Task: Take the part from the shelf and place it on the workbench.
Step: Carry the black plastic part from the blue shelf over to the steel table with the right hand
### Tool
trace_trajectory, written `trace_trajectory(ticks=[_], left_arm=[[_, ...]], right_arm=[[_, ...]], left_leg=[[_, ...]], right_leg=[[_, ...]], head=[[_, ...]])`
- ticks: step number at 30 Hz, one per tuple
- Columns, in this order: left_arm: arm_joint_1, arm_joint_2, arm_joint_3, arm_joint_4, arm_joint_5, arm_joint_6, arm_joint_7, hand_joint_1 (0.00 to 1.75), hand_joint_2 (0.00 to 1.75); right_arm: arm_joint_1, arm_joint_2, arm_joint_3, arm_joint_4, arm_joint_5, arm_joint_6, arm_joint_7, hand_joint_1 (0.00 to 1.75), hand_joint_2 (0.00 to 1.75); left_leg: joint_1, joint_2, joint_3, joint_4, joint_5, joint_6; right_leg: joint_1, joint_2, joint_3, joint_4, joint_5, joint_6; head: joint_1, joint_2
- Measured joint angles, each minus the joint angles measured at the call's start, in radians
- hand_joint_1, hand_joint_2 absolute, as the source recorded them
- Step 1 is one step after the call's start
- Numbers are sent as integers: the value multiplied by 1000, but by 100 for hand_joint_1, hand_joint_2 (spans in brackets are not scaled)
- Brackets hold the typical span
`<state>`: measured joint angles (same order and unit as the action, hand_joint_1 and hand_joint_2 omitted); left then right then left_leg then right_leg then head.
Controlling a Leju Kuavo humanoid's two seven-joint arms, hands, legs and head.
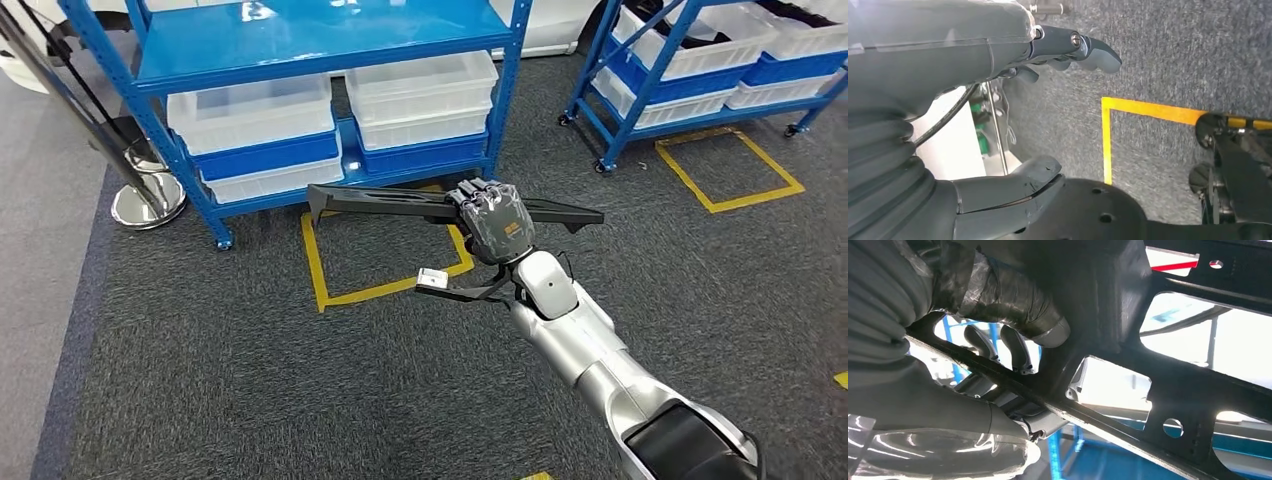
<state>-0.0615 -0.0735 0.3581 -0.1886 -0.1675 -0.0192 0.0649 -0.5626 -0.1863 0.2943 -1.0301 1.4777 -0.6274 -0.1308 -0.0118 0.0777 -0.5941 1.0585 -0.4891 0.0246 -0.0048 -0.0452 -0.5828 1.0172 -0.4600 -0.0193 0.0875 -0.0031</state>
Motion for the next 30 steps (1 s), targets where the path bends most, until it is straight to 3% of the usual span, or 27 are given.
trace_trajectory(ticks=[2,4,5,6,7,9,11,13,14,16,18,20,21,22,24,26,28,30], left_arm=[[1,2,0,0,-5,0,0,0,175],[3,2,0,0,-7,-1,0,0,175],[4,2,0,0,-8,-1,0,0,175],[4,2,0,0,-9,-1,0,0,175],[3,2,0,0,-10,-1,0,0,175],[4,2,0,0,-11,-1,0,0,175],[3,2,0,0,-14,-1,2,0,175],[-1,2,1,0,-19,-1,4,0,175],[-3,2,1,0,-21,-1,7,0,175],[-5,2,1,0,-23,-1,12,0,175],[-2,3,1,0,-27,0,19,0,175],[1,5,1,0,-31,3,27,0,175],[1,6,1,0,-33,5,29,0,175],[0,7,1,0,-36,6,31,0,175],[0,8,1,0,-40,6,32,0,175],[-1,9,1,0,-42,7,31,0,175],[-3,11,1,0,-44,7,30,0,175],[-5,14,1,0,-49,7,29,0,175]], right_arm=[[-4,4,1,-4,1,7,-1,175,175],[-4,6,2,-6,2,10,-1,175,175],[-3,7,2,-6,3,11,-1,175,175],[-2,8,3,-6,4,11,-1,175,175],[-2,9,3,-6,6,13,-1,175,175],[-6,17,8,-5,19,18,1,175,175],[-16,33,18,-2,36,26,11,175,175],[-24,47,31,3,49,34,25,175,175],[-27,52,37,6,53,37,31,175,175],[-38,61,45,11,55,42,40,175,175],[-50,70,51,16,55,43,46,175,175],[-53,79,57,19,55,43,51,175,175],[-52,81,59,21,54,42,53,175,175],[-53,83,61,22,54,42,55,175,175],[-58,86,62,22,52,40,56,175,175],[-63,91,62,22,51,40,56,175,175],[-64,94,62,23,50,39,57,175,175],[-65,95,62,23,50,40,57,175,175]], left_leg=[[7,-51,-44,108,-68,-10],[14,-69,-94,231,-122,-18],[16,-71,-101,253,-123,-20],[19,-72,-88,234,-104,-23],[23,-77,-58,179,-70,-24],[32,-120,8,49,-23,-27],[36,-153,32,-7,-15,-26],[34,-137,31,-12,-9,-16],[34,-126,32,-17,-3,-8],[36,-103,32,-29,8,8],[31,-80,29,-30,12,14],[26,-56,27,-29,12,15],[23,-45,27,-29,12,15],[21,-34,28,-29,12,15],[14,-13,30,-29,10,13],[11,7,30,-29,8,8],[10,27,33,-32,7,0],[11,10,31,-18,-10,-10]], right_leg=[[-5,22,-8,-3,10,-8],[-6,48,-20,1,15,-9],[-8,62,-25,5,17,-7],[-9,76,-30,10,19,-5],[-11,90,-33,15,19,-2],[-14,116,-44,29,19,9],[-16,141,-60,37,24,25],[-20,165,-69,33,35,43],[-20,158,-73,34,34,49],[-18,110,-99,84,1,57],[-17,60,-152,206,-62,62],[-17,49,-187,295,-88,63],[-16,47,-178,287,-76,59],[-13,42,-150,241,-49,53],[3,5,-74,103,1,31],[18,-23,-37,25,15,11],[23,-8,-37,15,17,2],[15,14,-31,-1,28,-5]], head=[[0,0],[0,0],[0,0],[0,0],[0,0],[0,0],[0,0],[0,0],[1,0],[4,0],[6,0],[6,0],[6,0],[6,0],[6,0],[6,0],[6,0],[5,0]])
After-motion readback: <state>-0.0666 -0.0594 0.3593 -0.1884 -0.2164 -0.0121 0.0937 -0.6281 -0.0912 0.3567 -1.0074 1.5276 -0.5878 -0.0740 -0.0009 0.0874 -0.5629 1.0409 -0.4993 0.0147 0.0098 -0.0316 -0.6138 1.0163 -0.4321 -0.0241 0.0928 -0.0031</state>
